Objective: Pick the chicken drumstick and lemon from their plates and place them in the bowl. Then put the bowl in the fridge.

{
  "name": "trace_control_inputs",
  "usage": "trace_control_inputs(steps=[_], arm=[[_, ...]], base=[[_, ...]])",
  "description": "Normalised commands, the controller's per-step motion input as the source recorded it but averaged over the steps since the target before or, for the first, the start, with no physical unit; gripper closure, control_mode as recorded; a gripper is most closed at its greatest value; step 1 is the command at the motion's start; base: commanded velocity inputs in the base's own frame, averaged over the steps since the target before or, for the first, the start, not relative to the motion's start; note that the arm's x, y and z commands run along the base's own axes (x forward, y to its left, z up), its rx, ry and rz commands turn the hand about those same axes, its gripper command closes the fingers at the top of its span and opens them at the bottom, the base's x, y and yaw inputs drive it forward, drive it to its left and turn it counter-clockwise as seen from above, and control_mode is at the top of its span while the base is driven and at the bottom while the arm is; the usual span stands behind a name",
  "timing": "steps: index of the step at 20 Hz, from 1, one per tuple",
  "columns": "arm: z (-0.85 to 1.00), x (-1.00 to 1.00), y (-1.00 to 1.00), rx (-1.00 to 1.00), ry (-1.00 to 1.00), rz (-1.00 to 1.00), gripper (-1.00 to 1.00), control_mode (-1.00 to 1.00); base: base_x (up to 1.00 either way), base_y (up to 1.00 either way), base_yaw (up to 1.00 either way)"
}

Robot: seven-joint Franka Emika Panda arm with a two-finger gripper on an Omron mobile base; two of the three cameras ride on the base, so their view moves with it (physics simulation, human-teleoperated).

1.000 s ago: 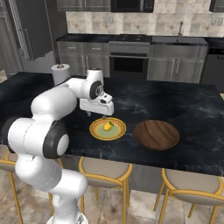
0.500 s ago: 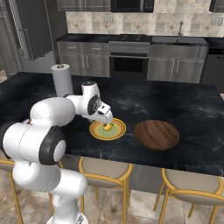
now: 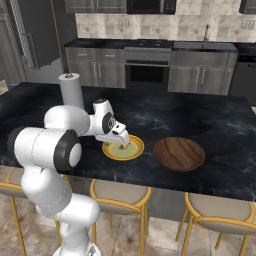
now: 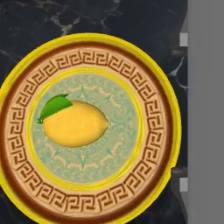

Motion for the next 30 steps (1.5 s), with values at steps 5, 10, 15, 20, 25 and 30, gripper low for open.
trace_control_inputs(steps=[5, 10, 15, 20, 25, 30], arm=[[-0.07, 0.36, -0.10, 0.00, 0.16, 0.00, -1.00, -1.00], [-0.02, 0.32, -0.08, 0.00, 0.14, 0.00, -1.00, -1.00], [-0.21, 0.16, -0.01, 0.00, -0.06, 0.00, -1.00, -1.00], [-0.28, 0.07, 0.00, 0.00, -0.10, 0.00, -1.00, -1.00], [-0.33, 0.02, -0.02, 0.00, -0.12, 0.00, -1.00, -1.00], [-0.31, 0.00, -0.06, 0.00, -0.19, 0.00, -1.00, -1.00]], base=[[0.00, 0.00, 0.00], [0.00, 0.00, 0.00], [0.00, 0.00, 0.00], [0.00, 0.00, 0.00], [0.00, 0.00, 0.00], [0.00, 0.00, 0.00]])
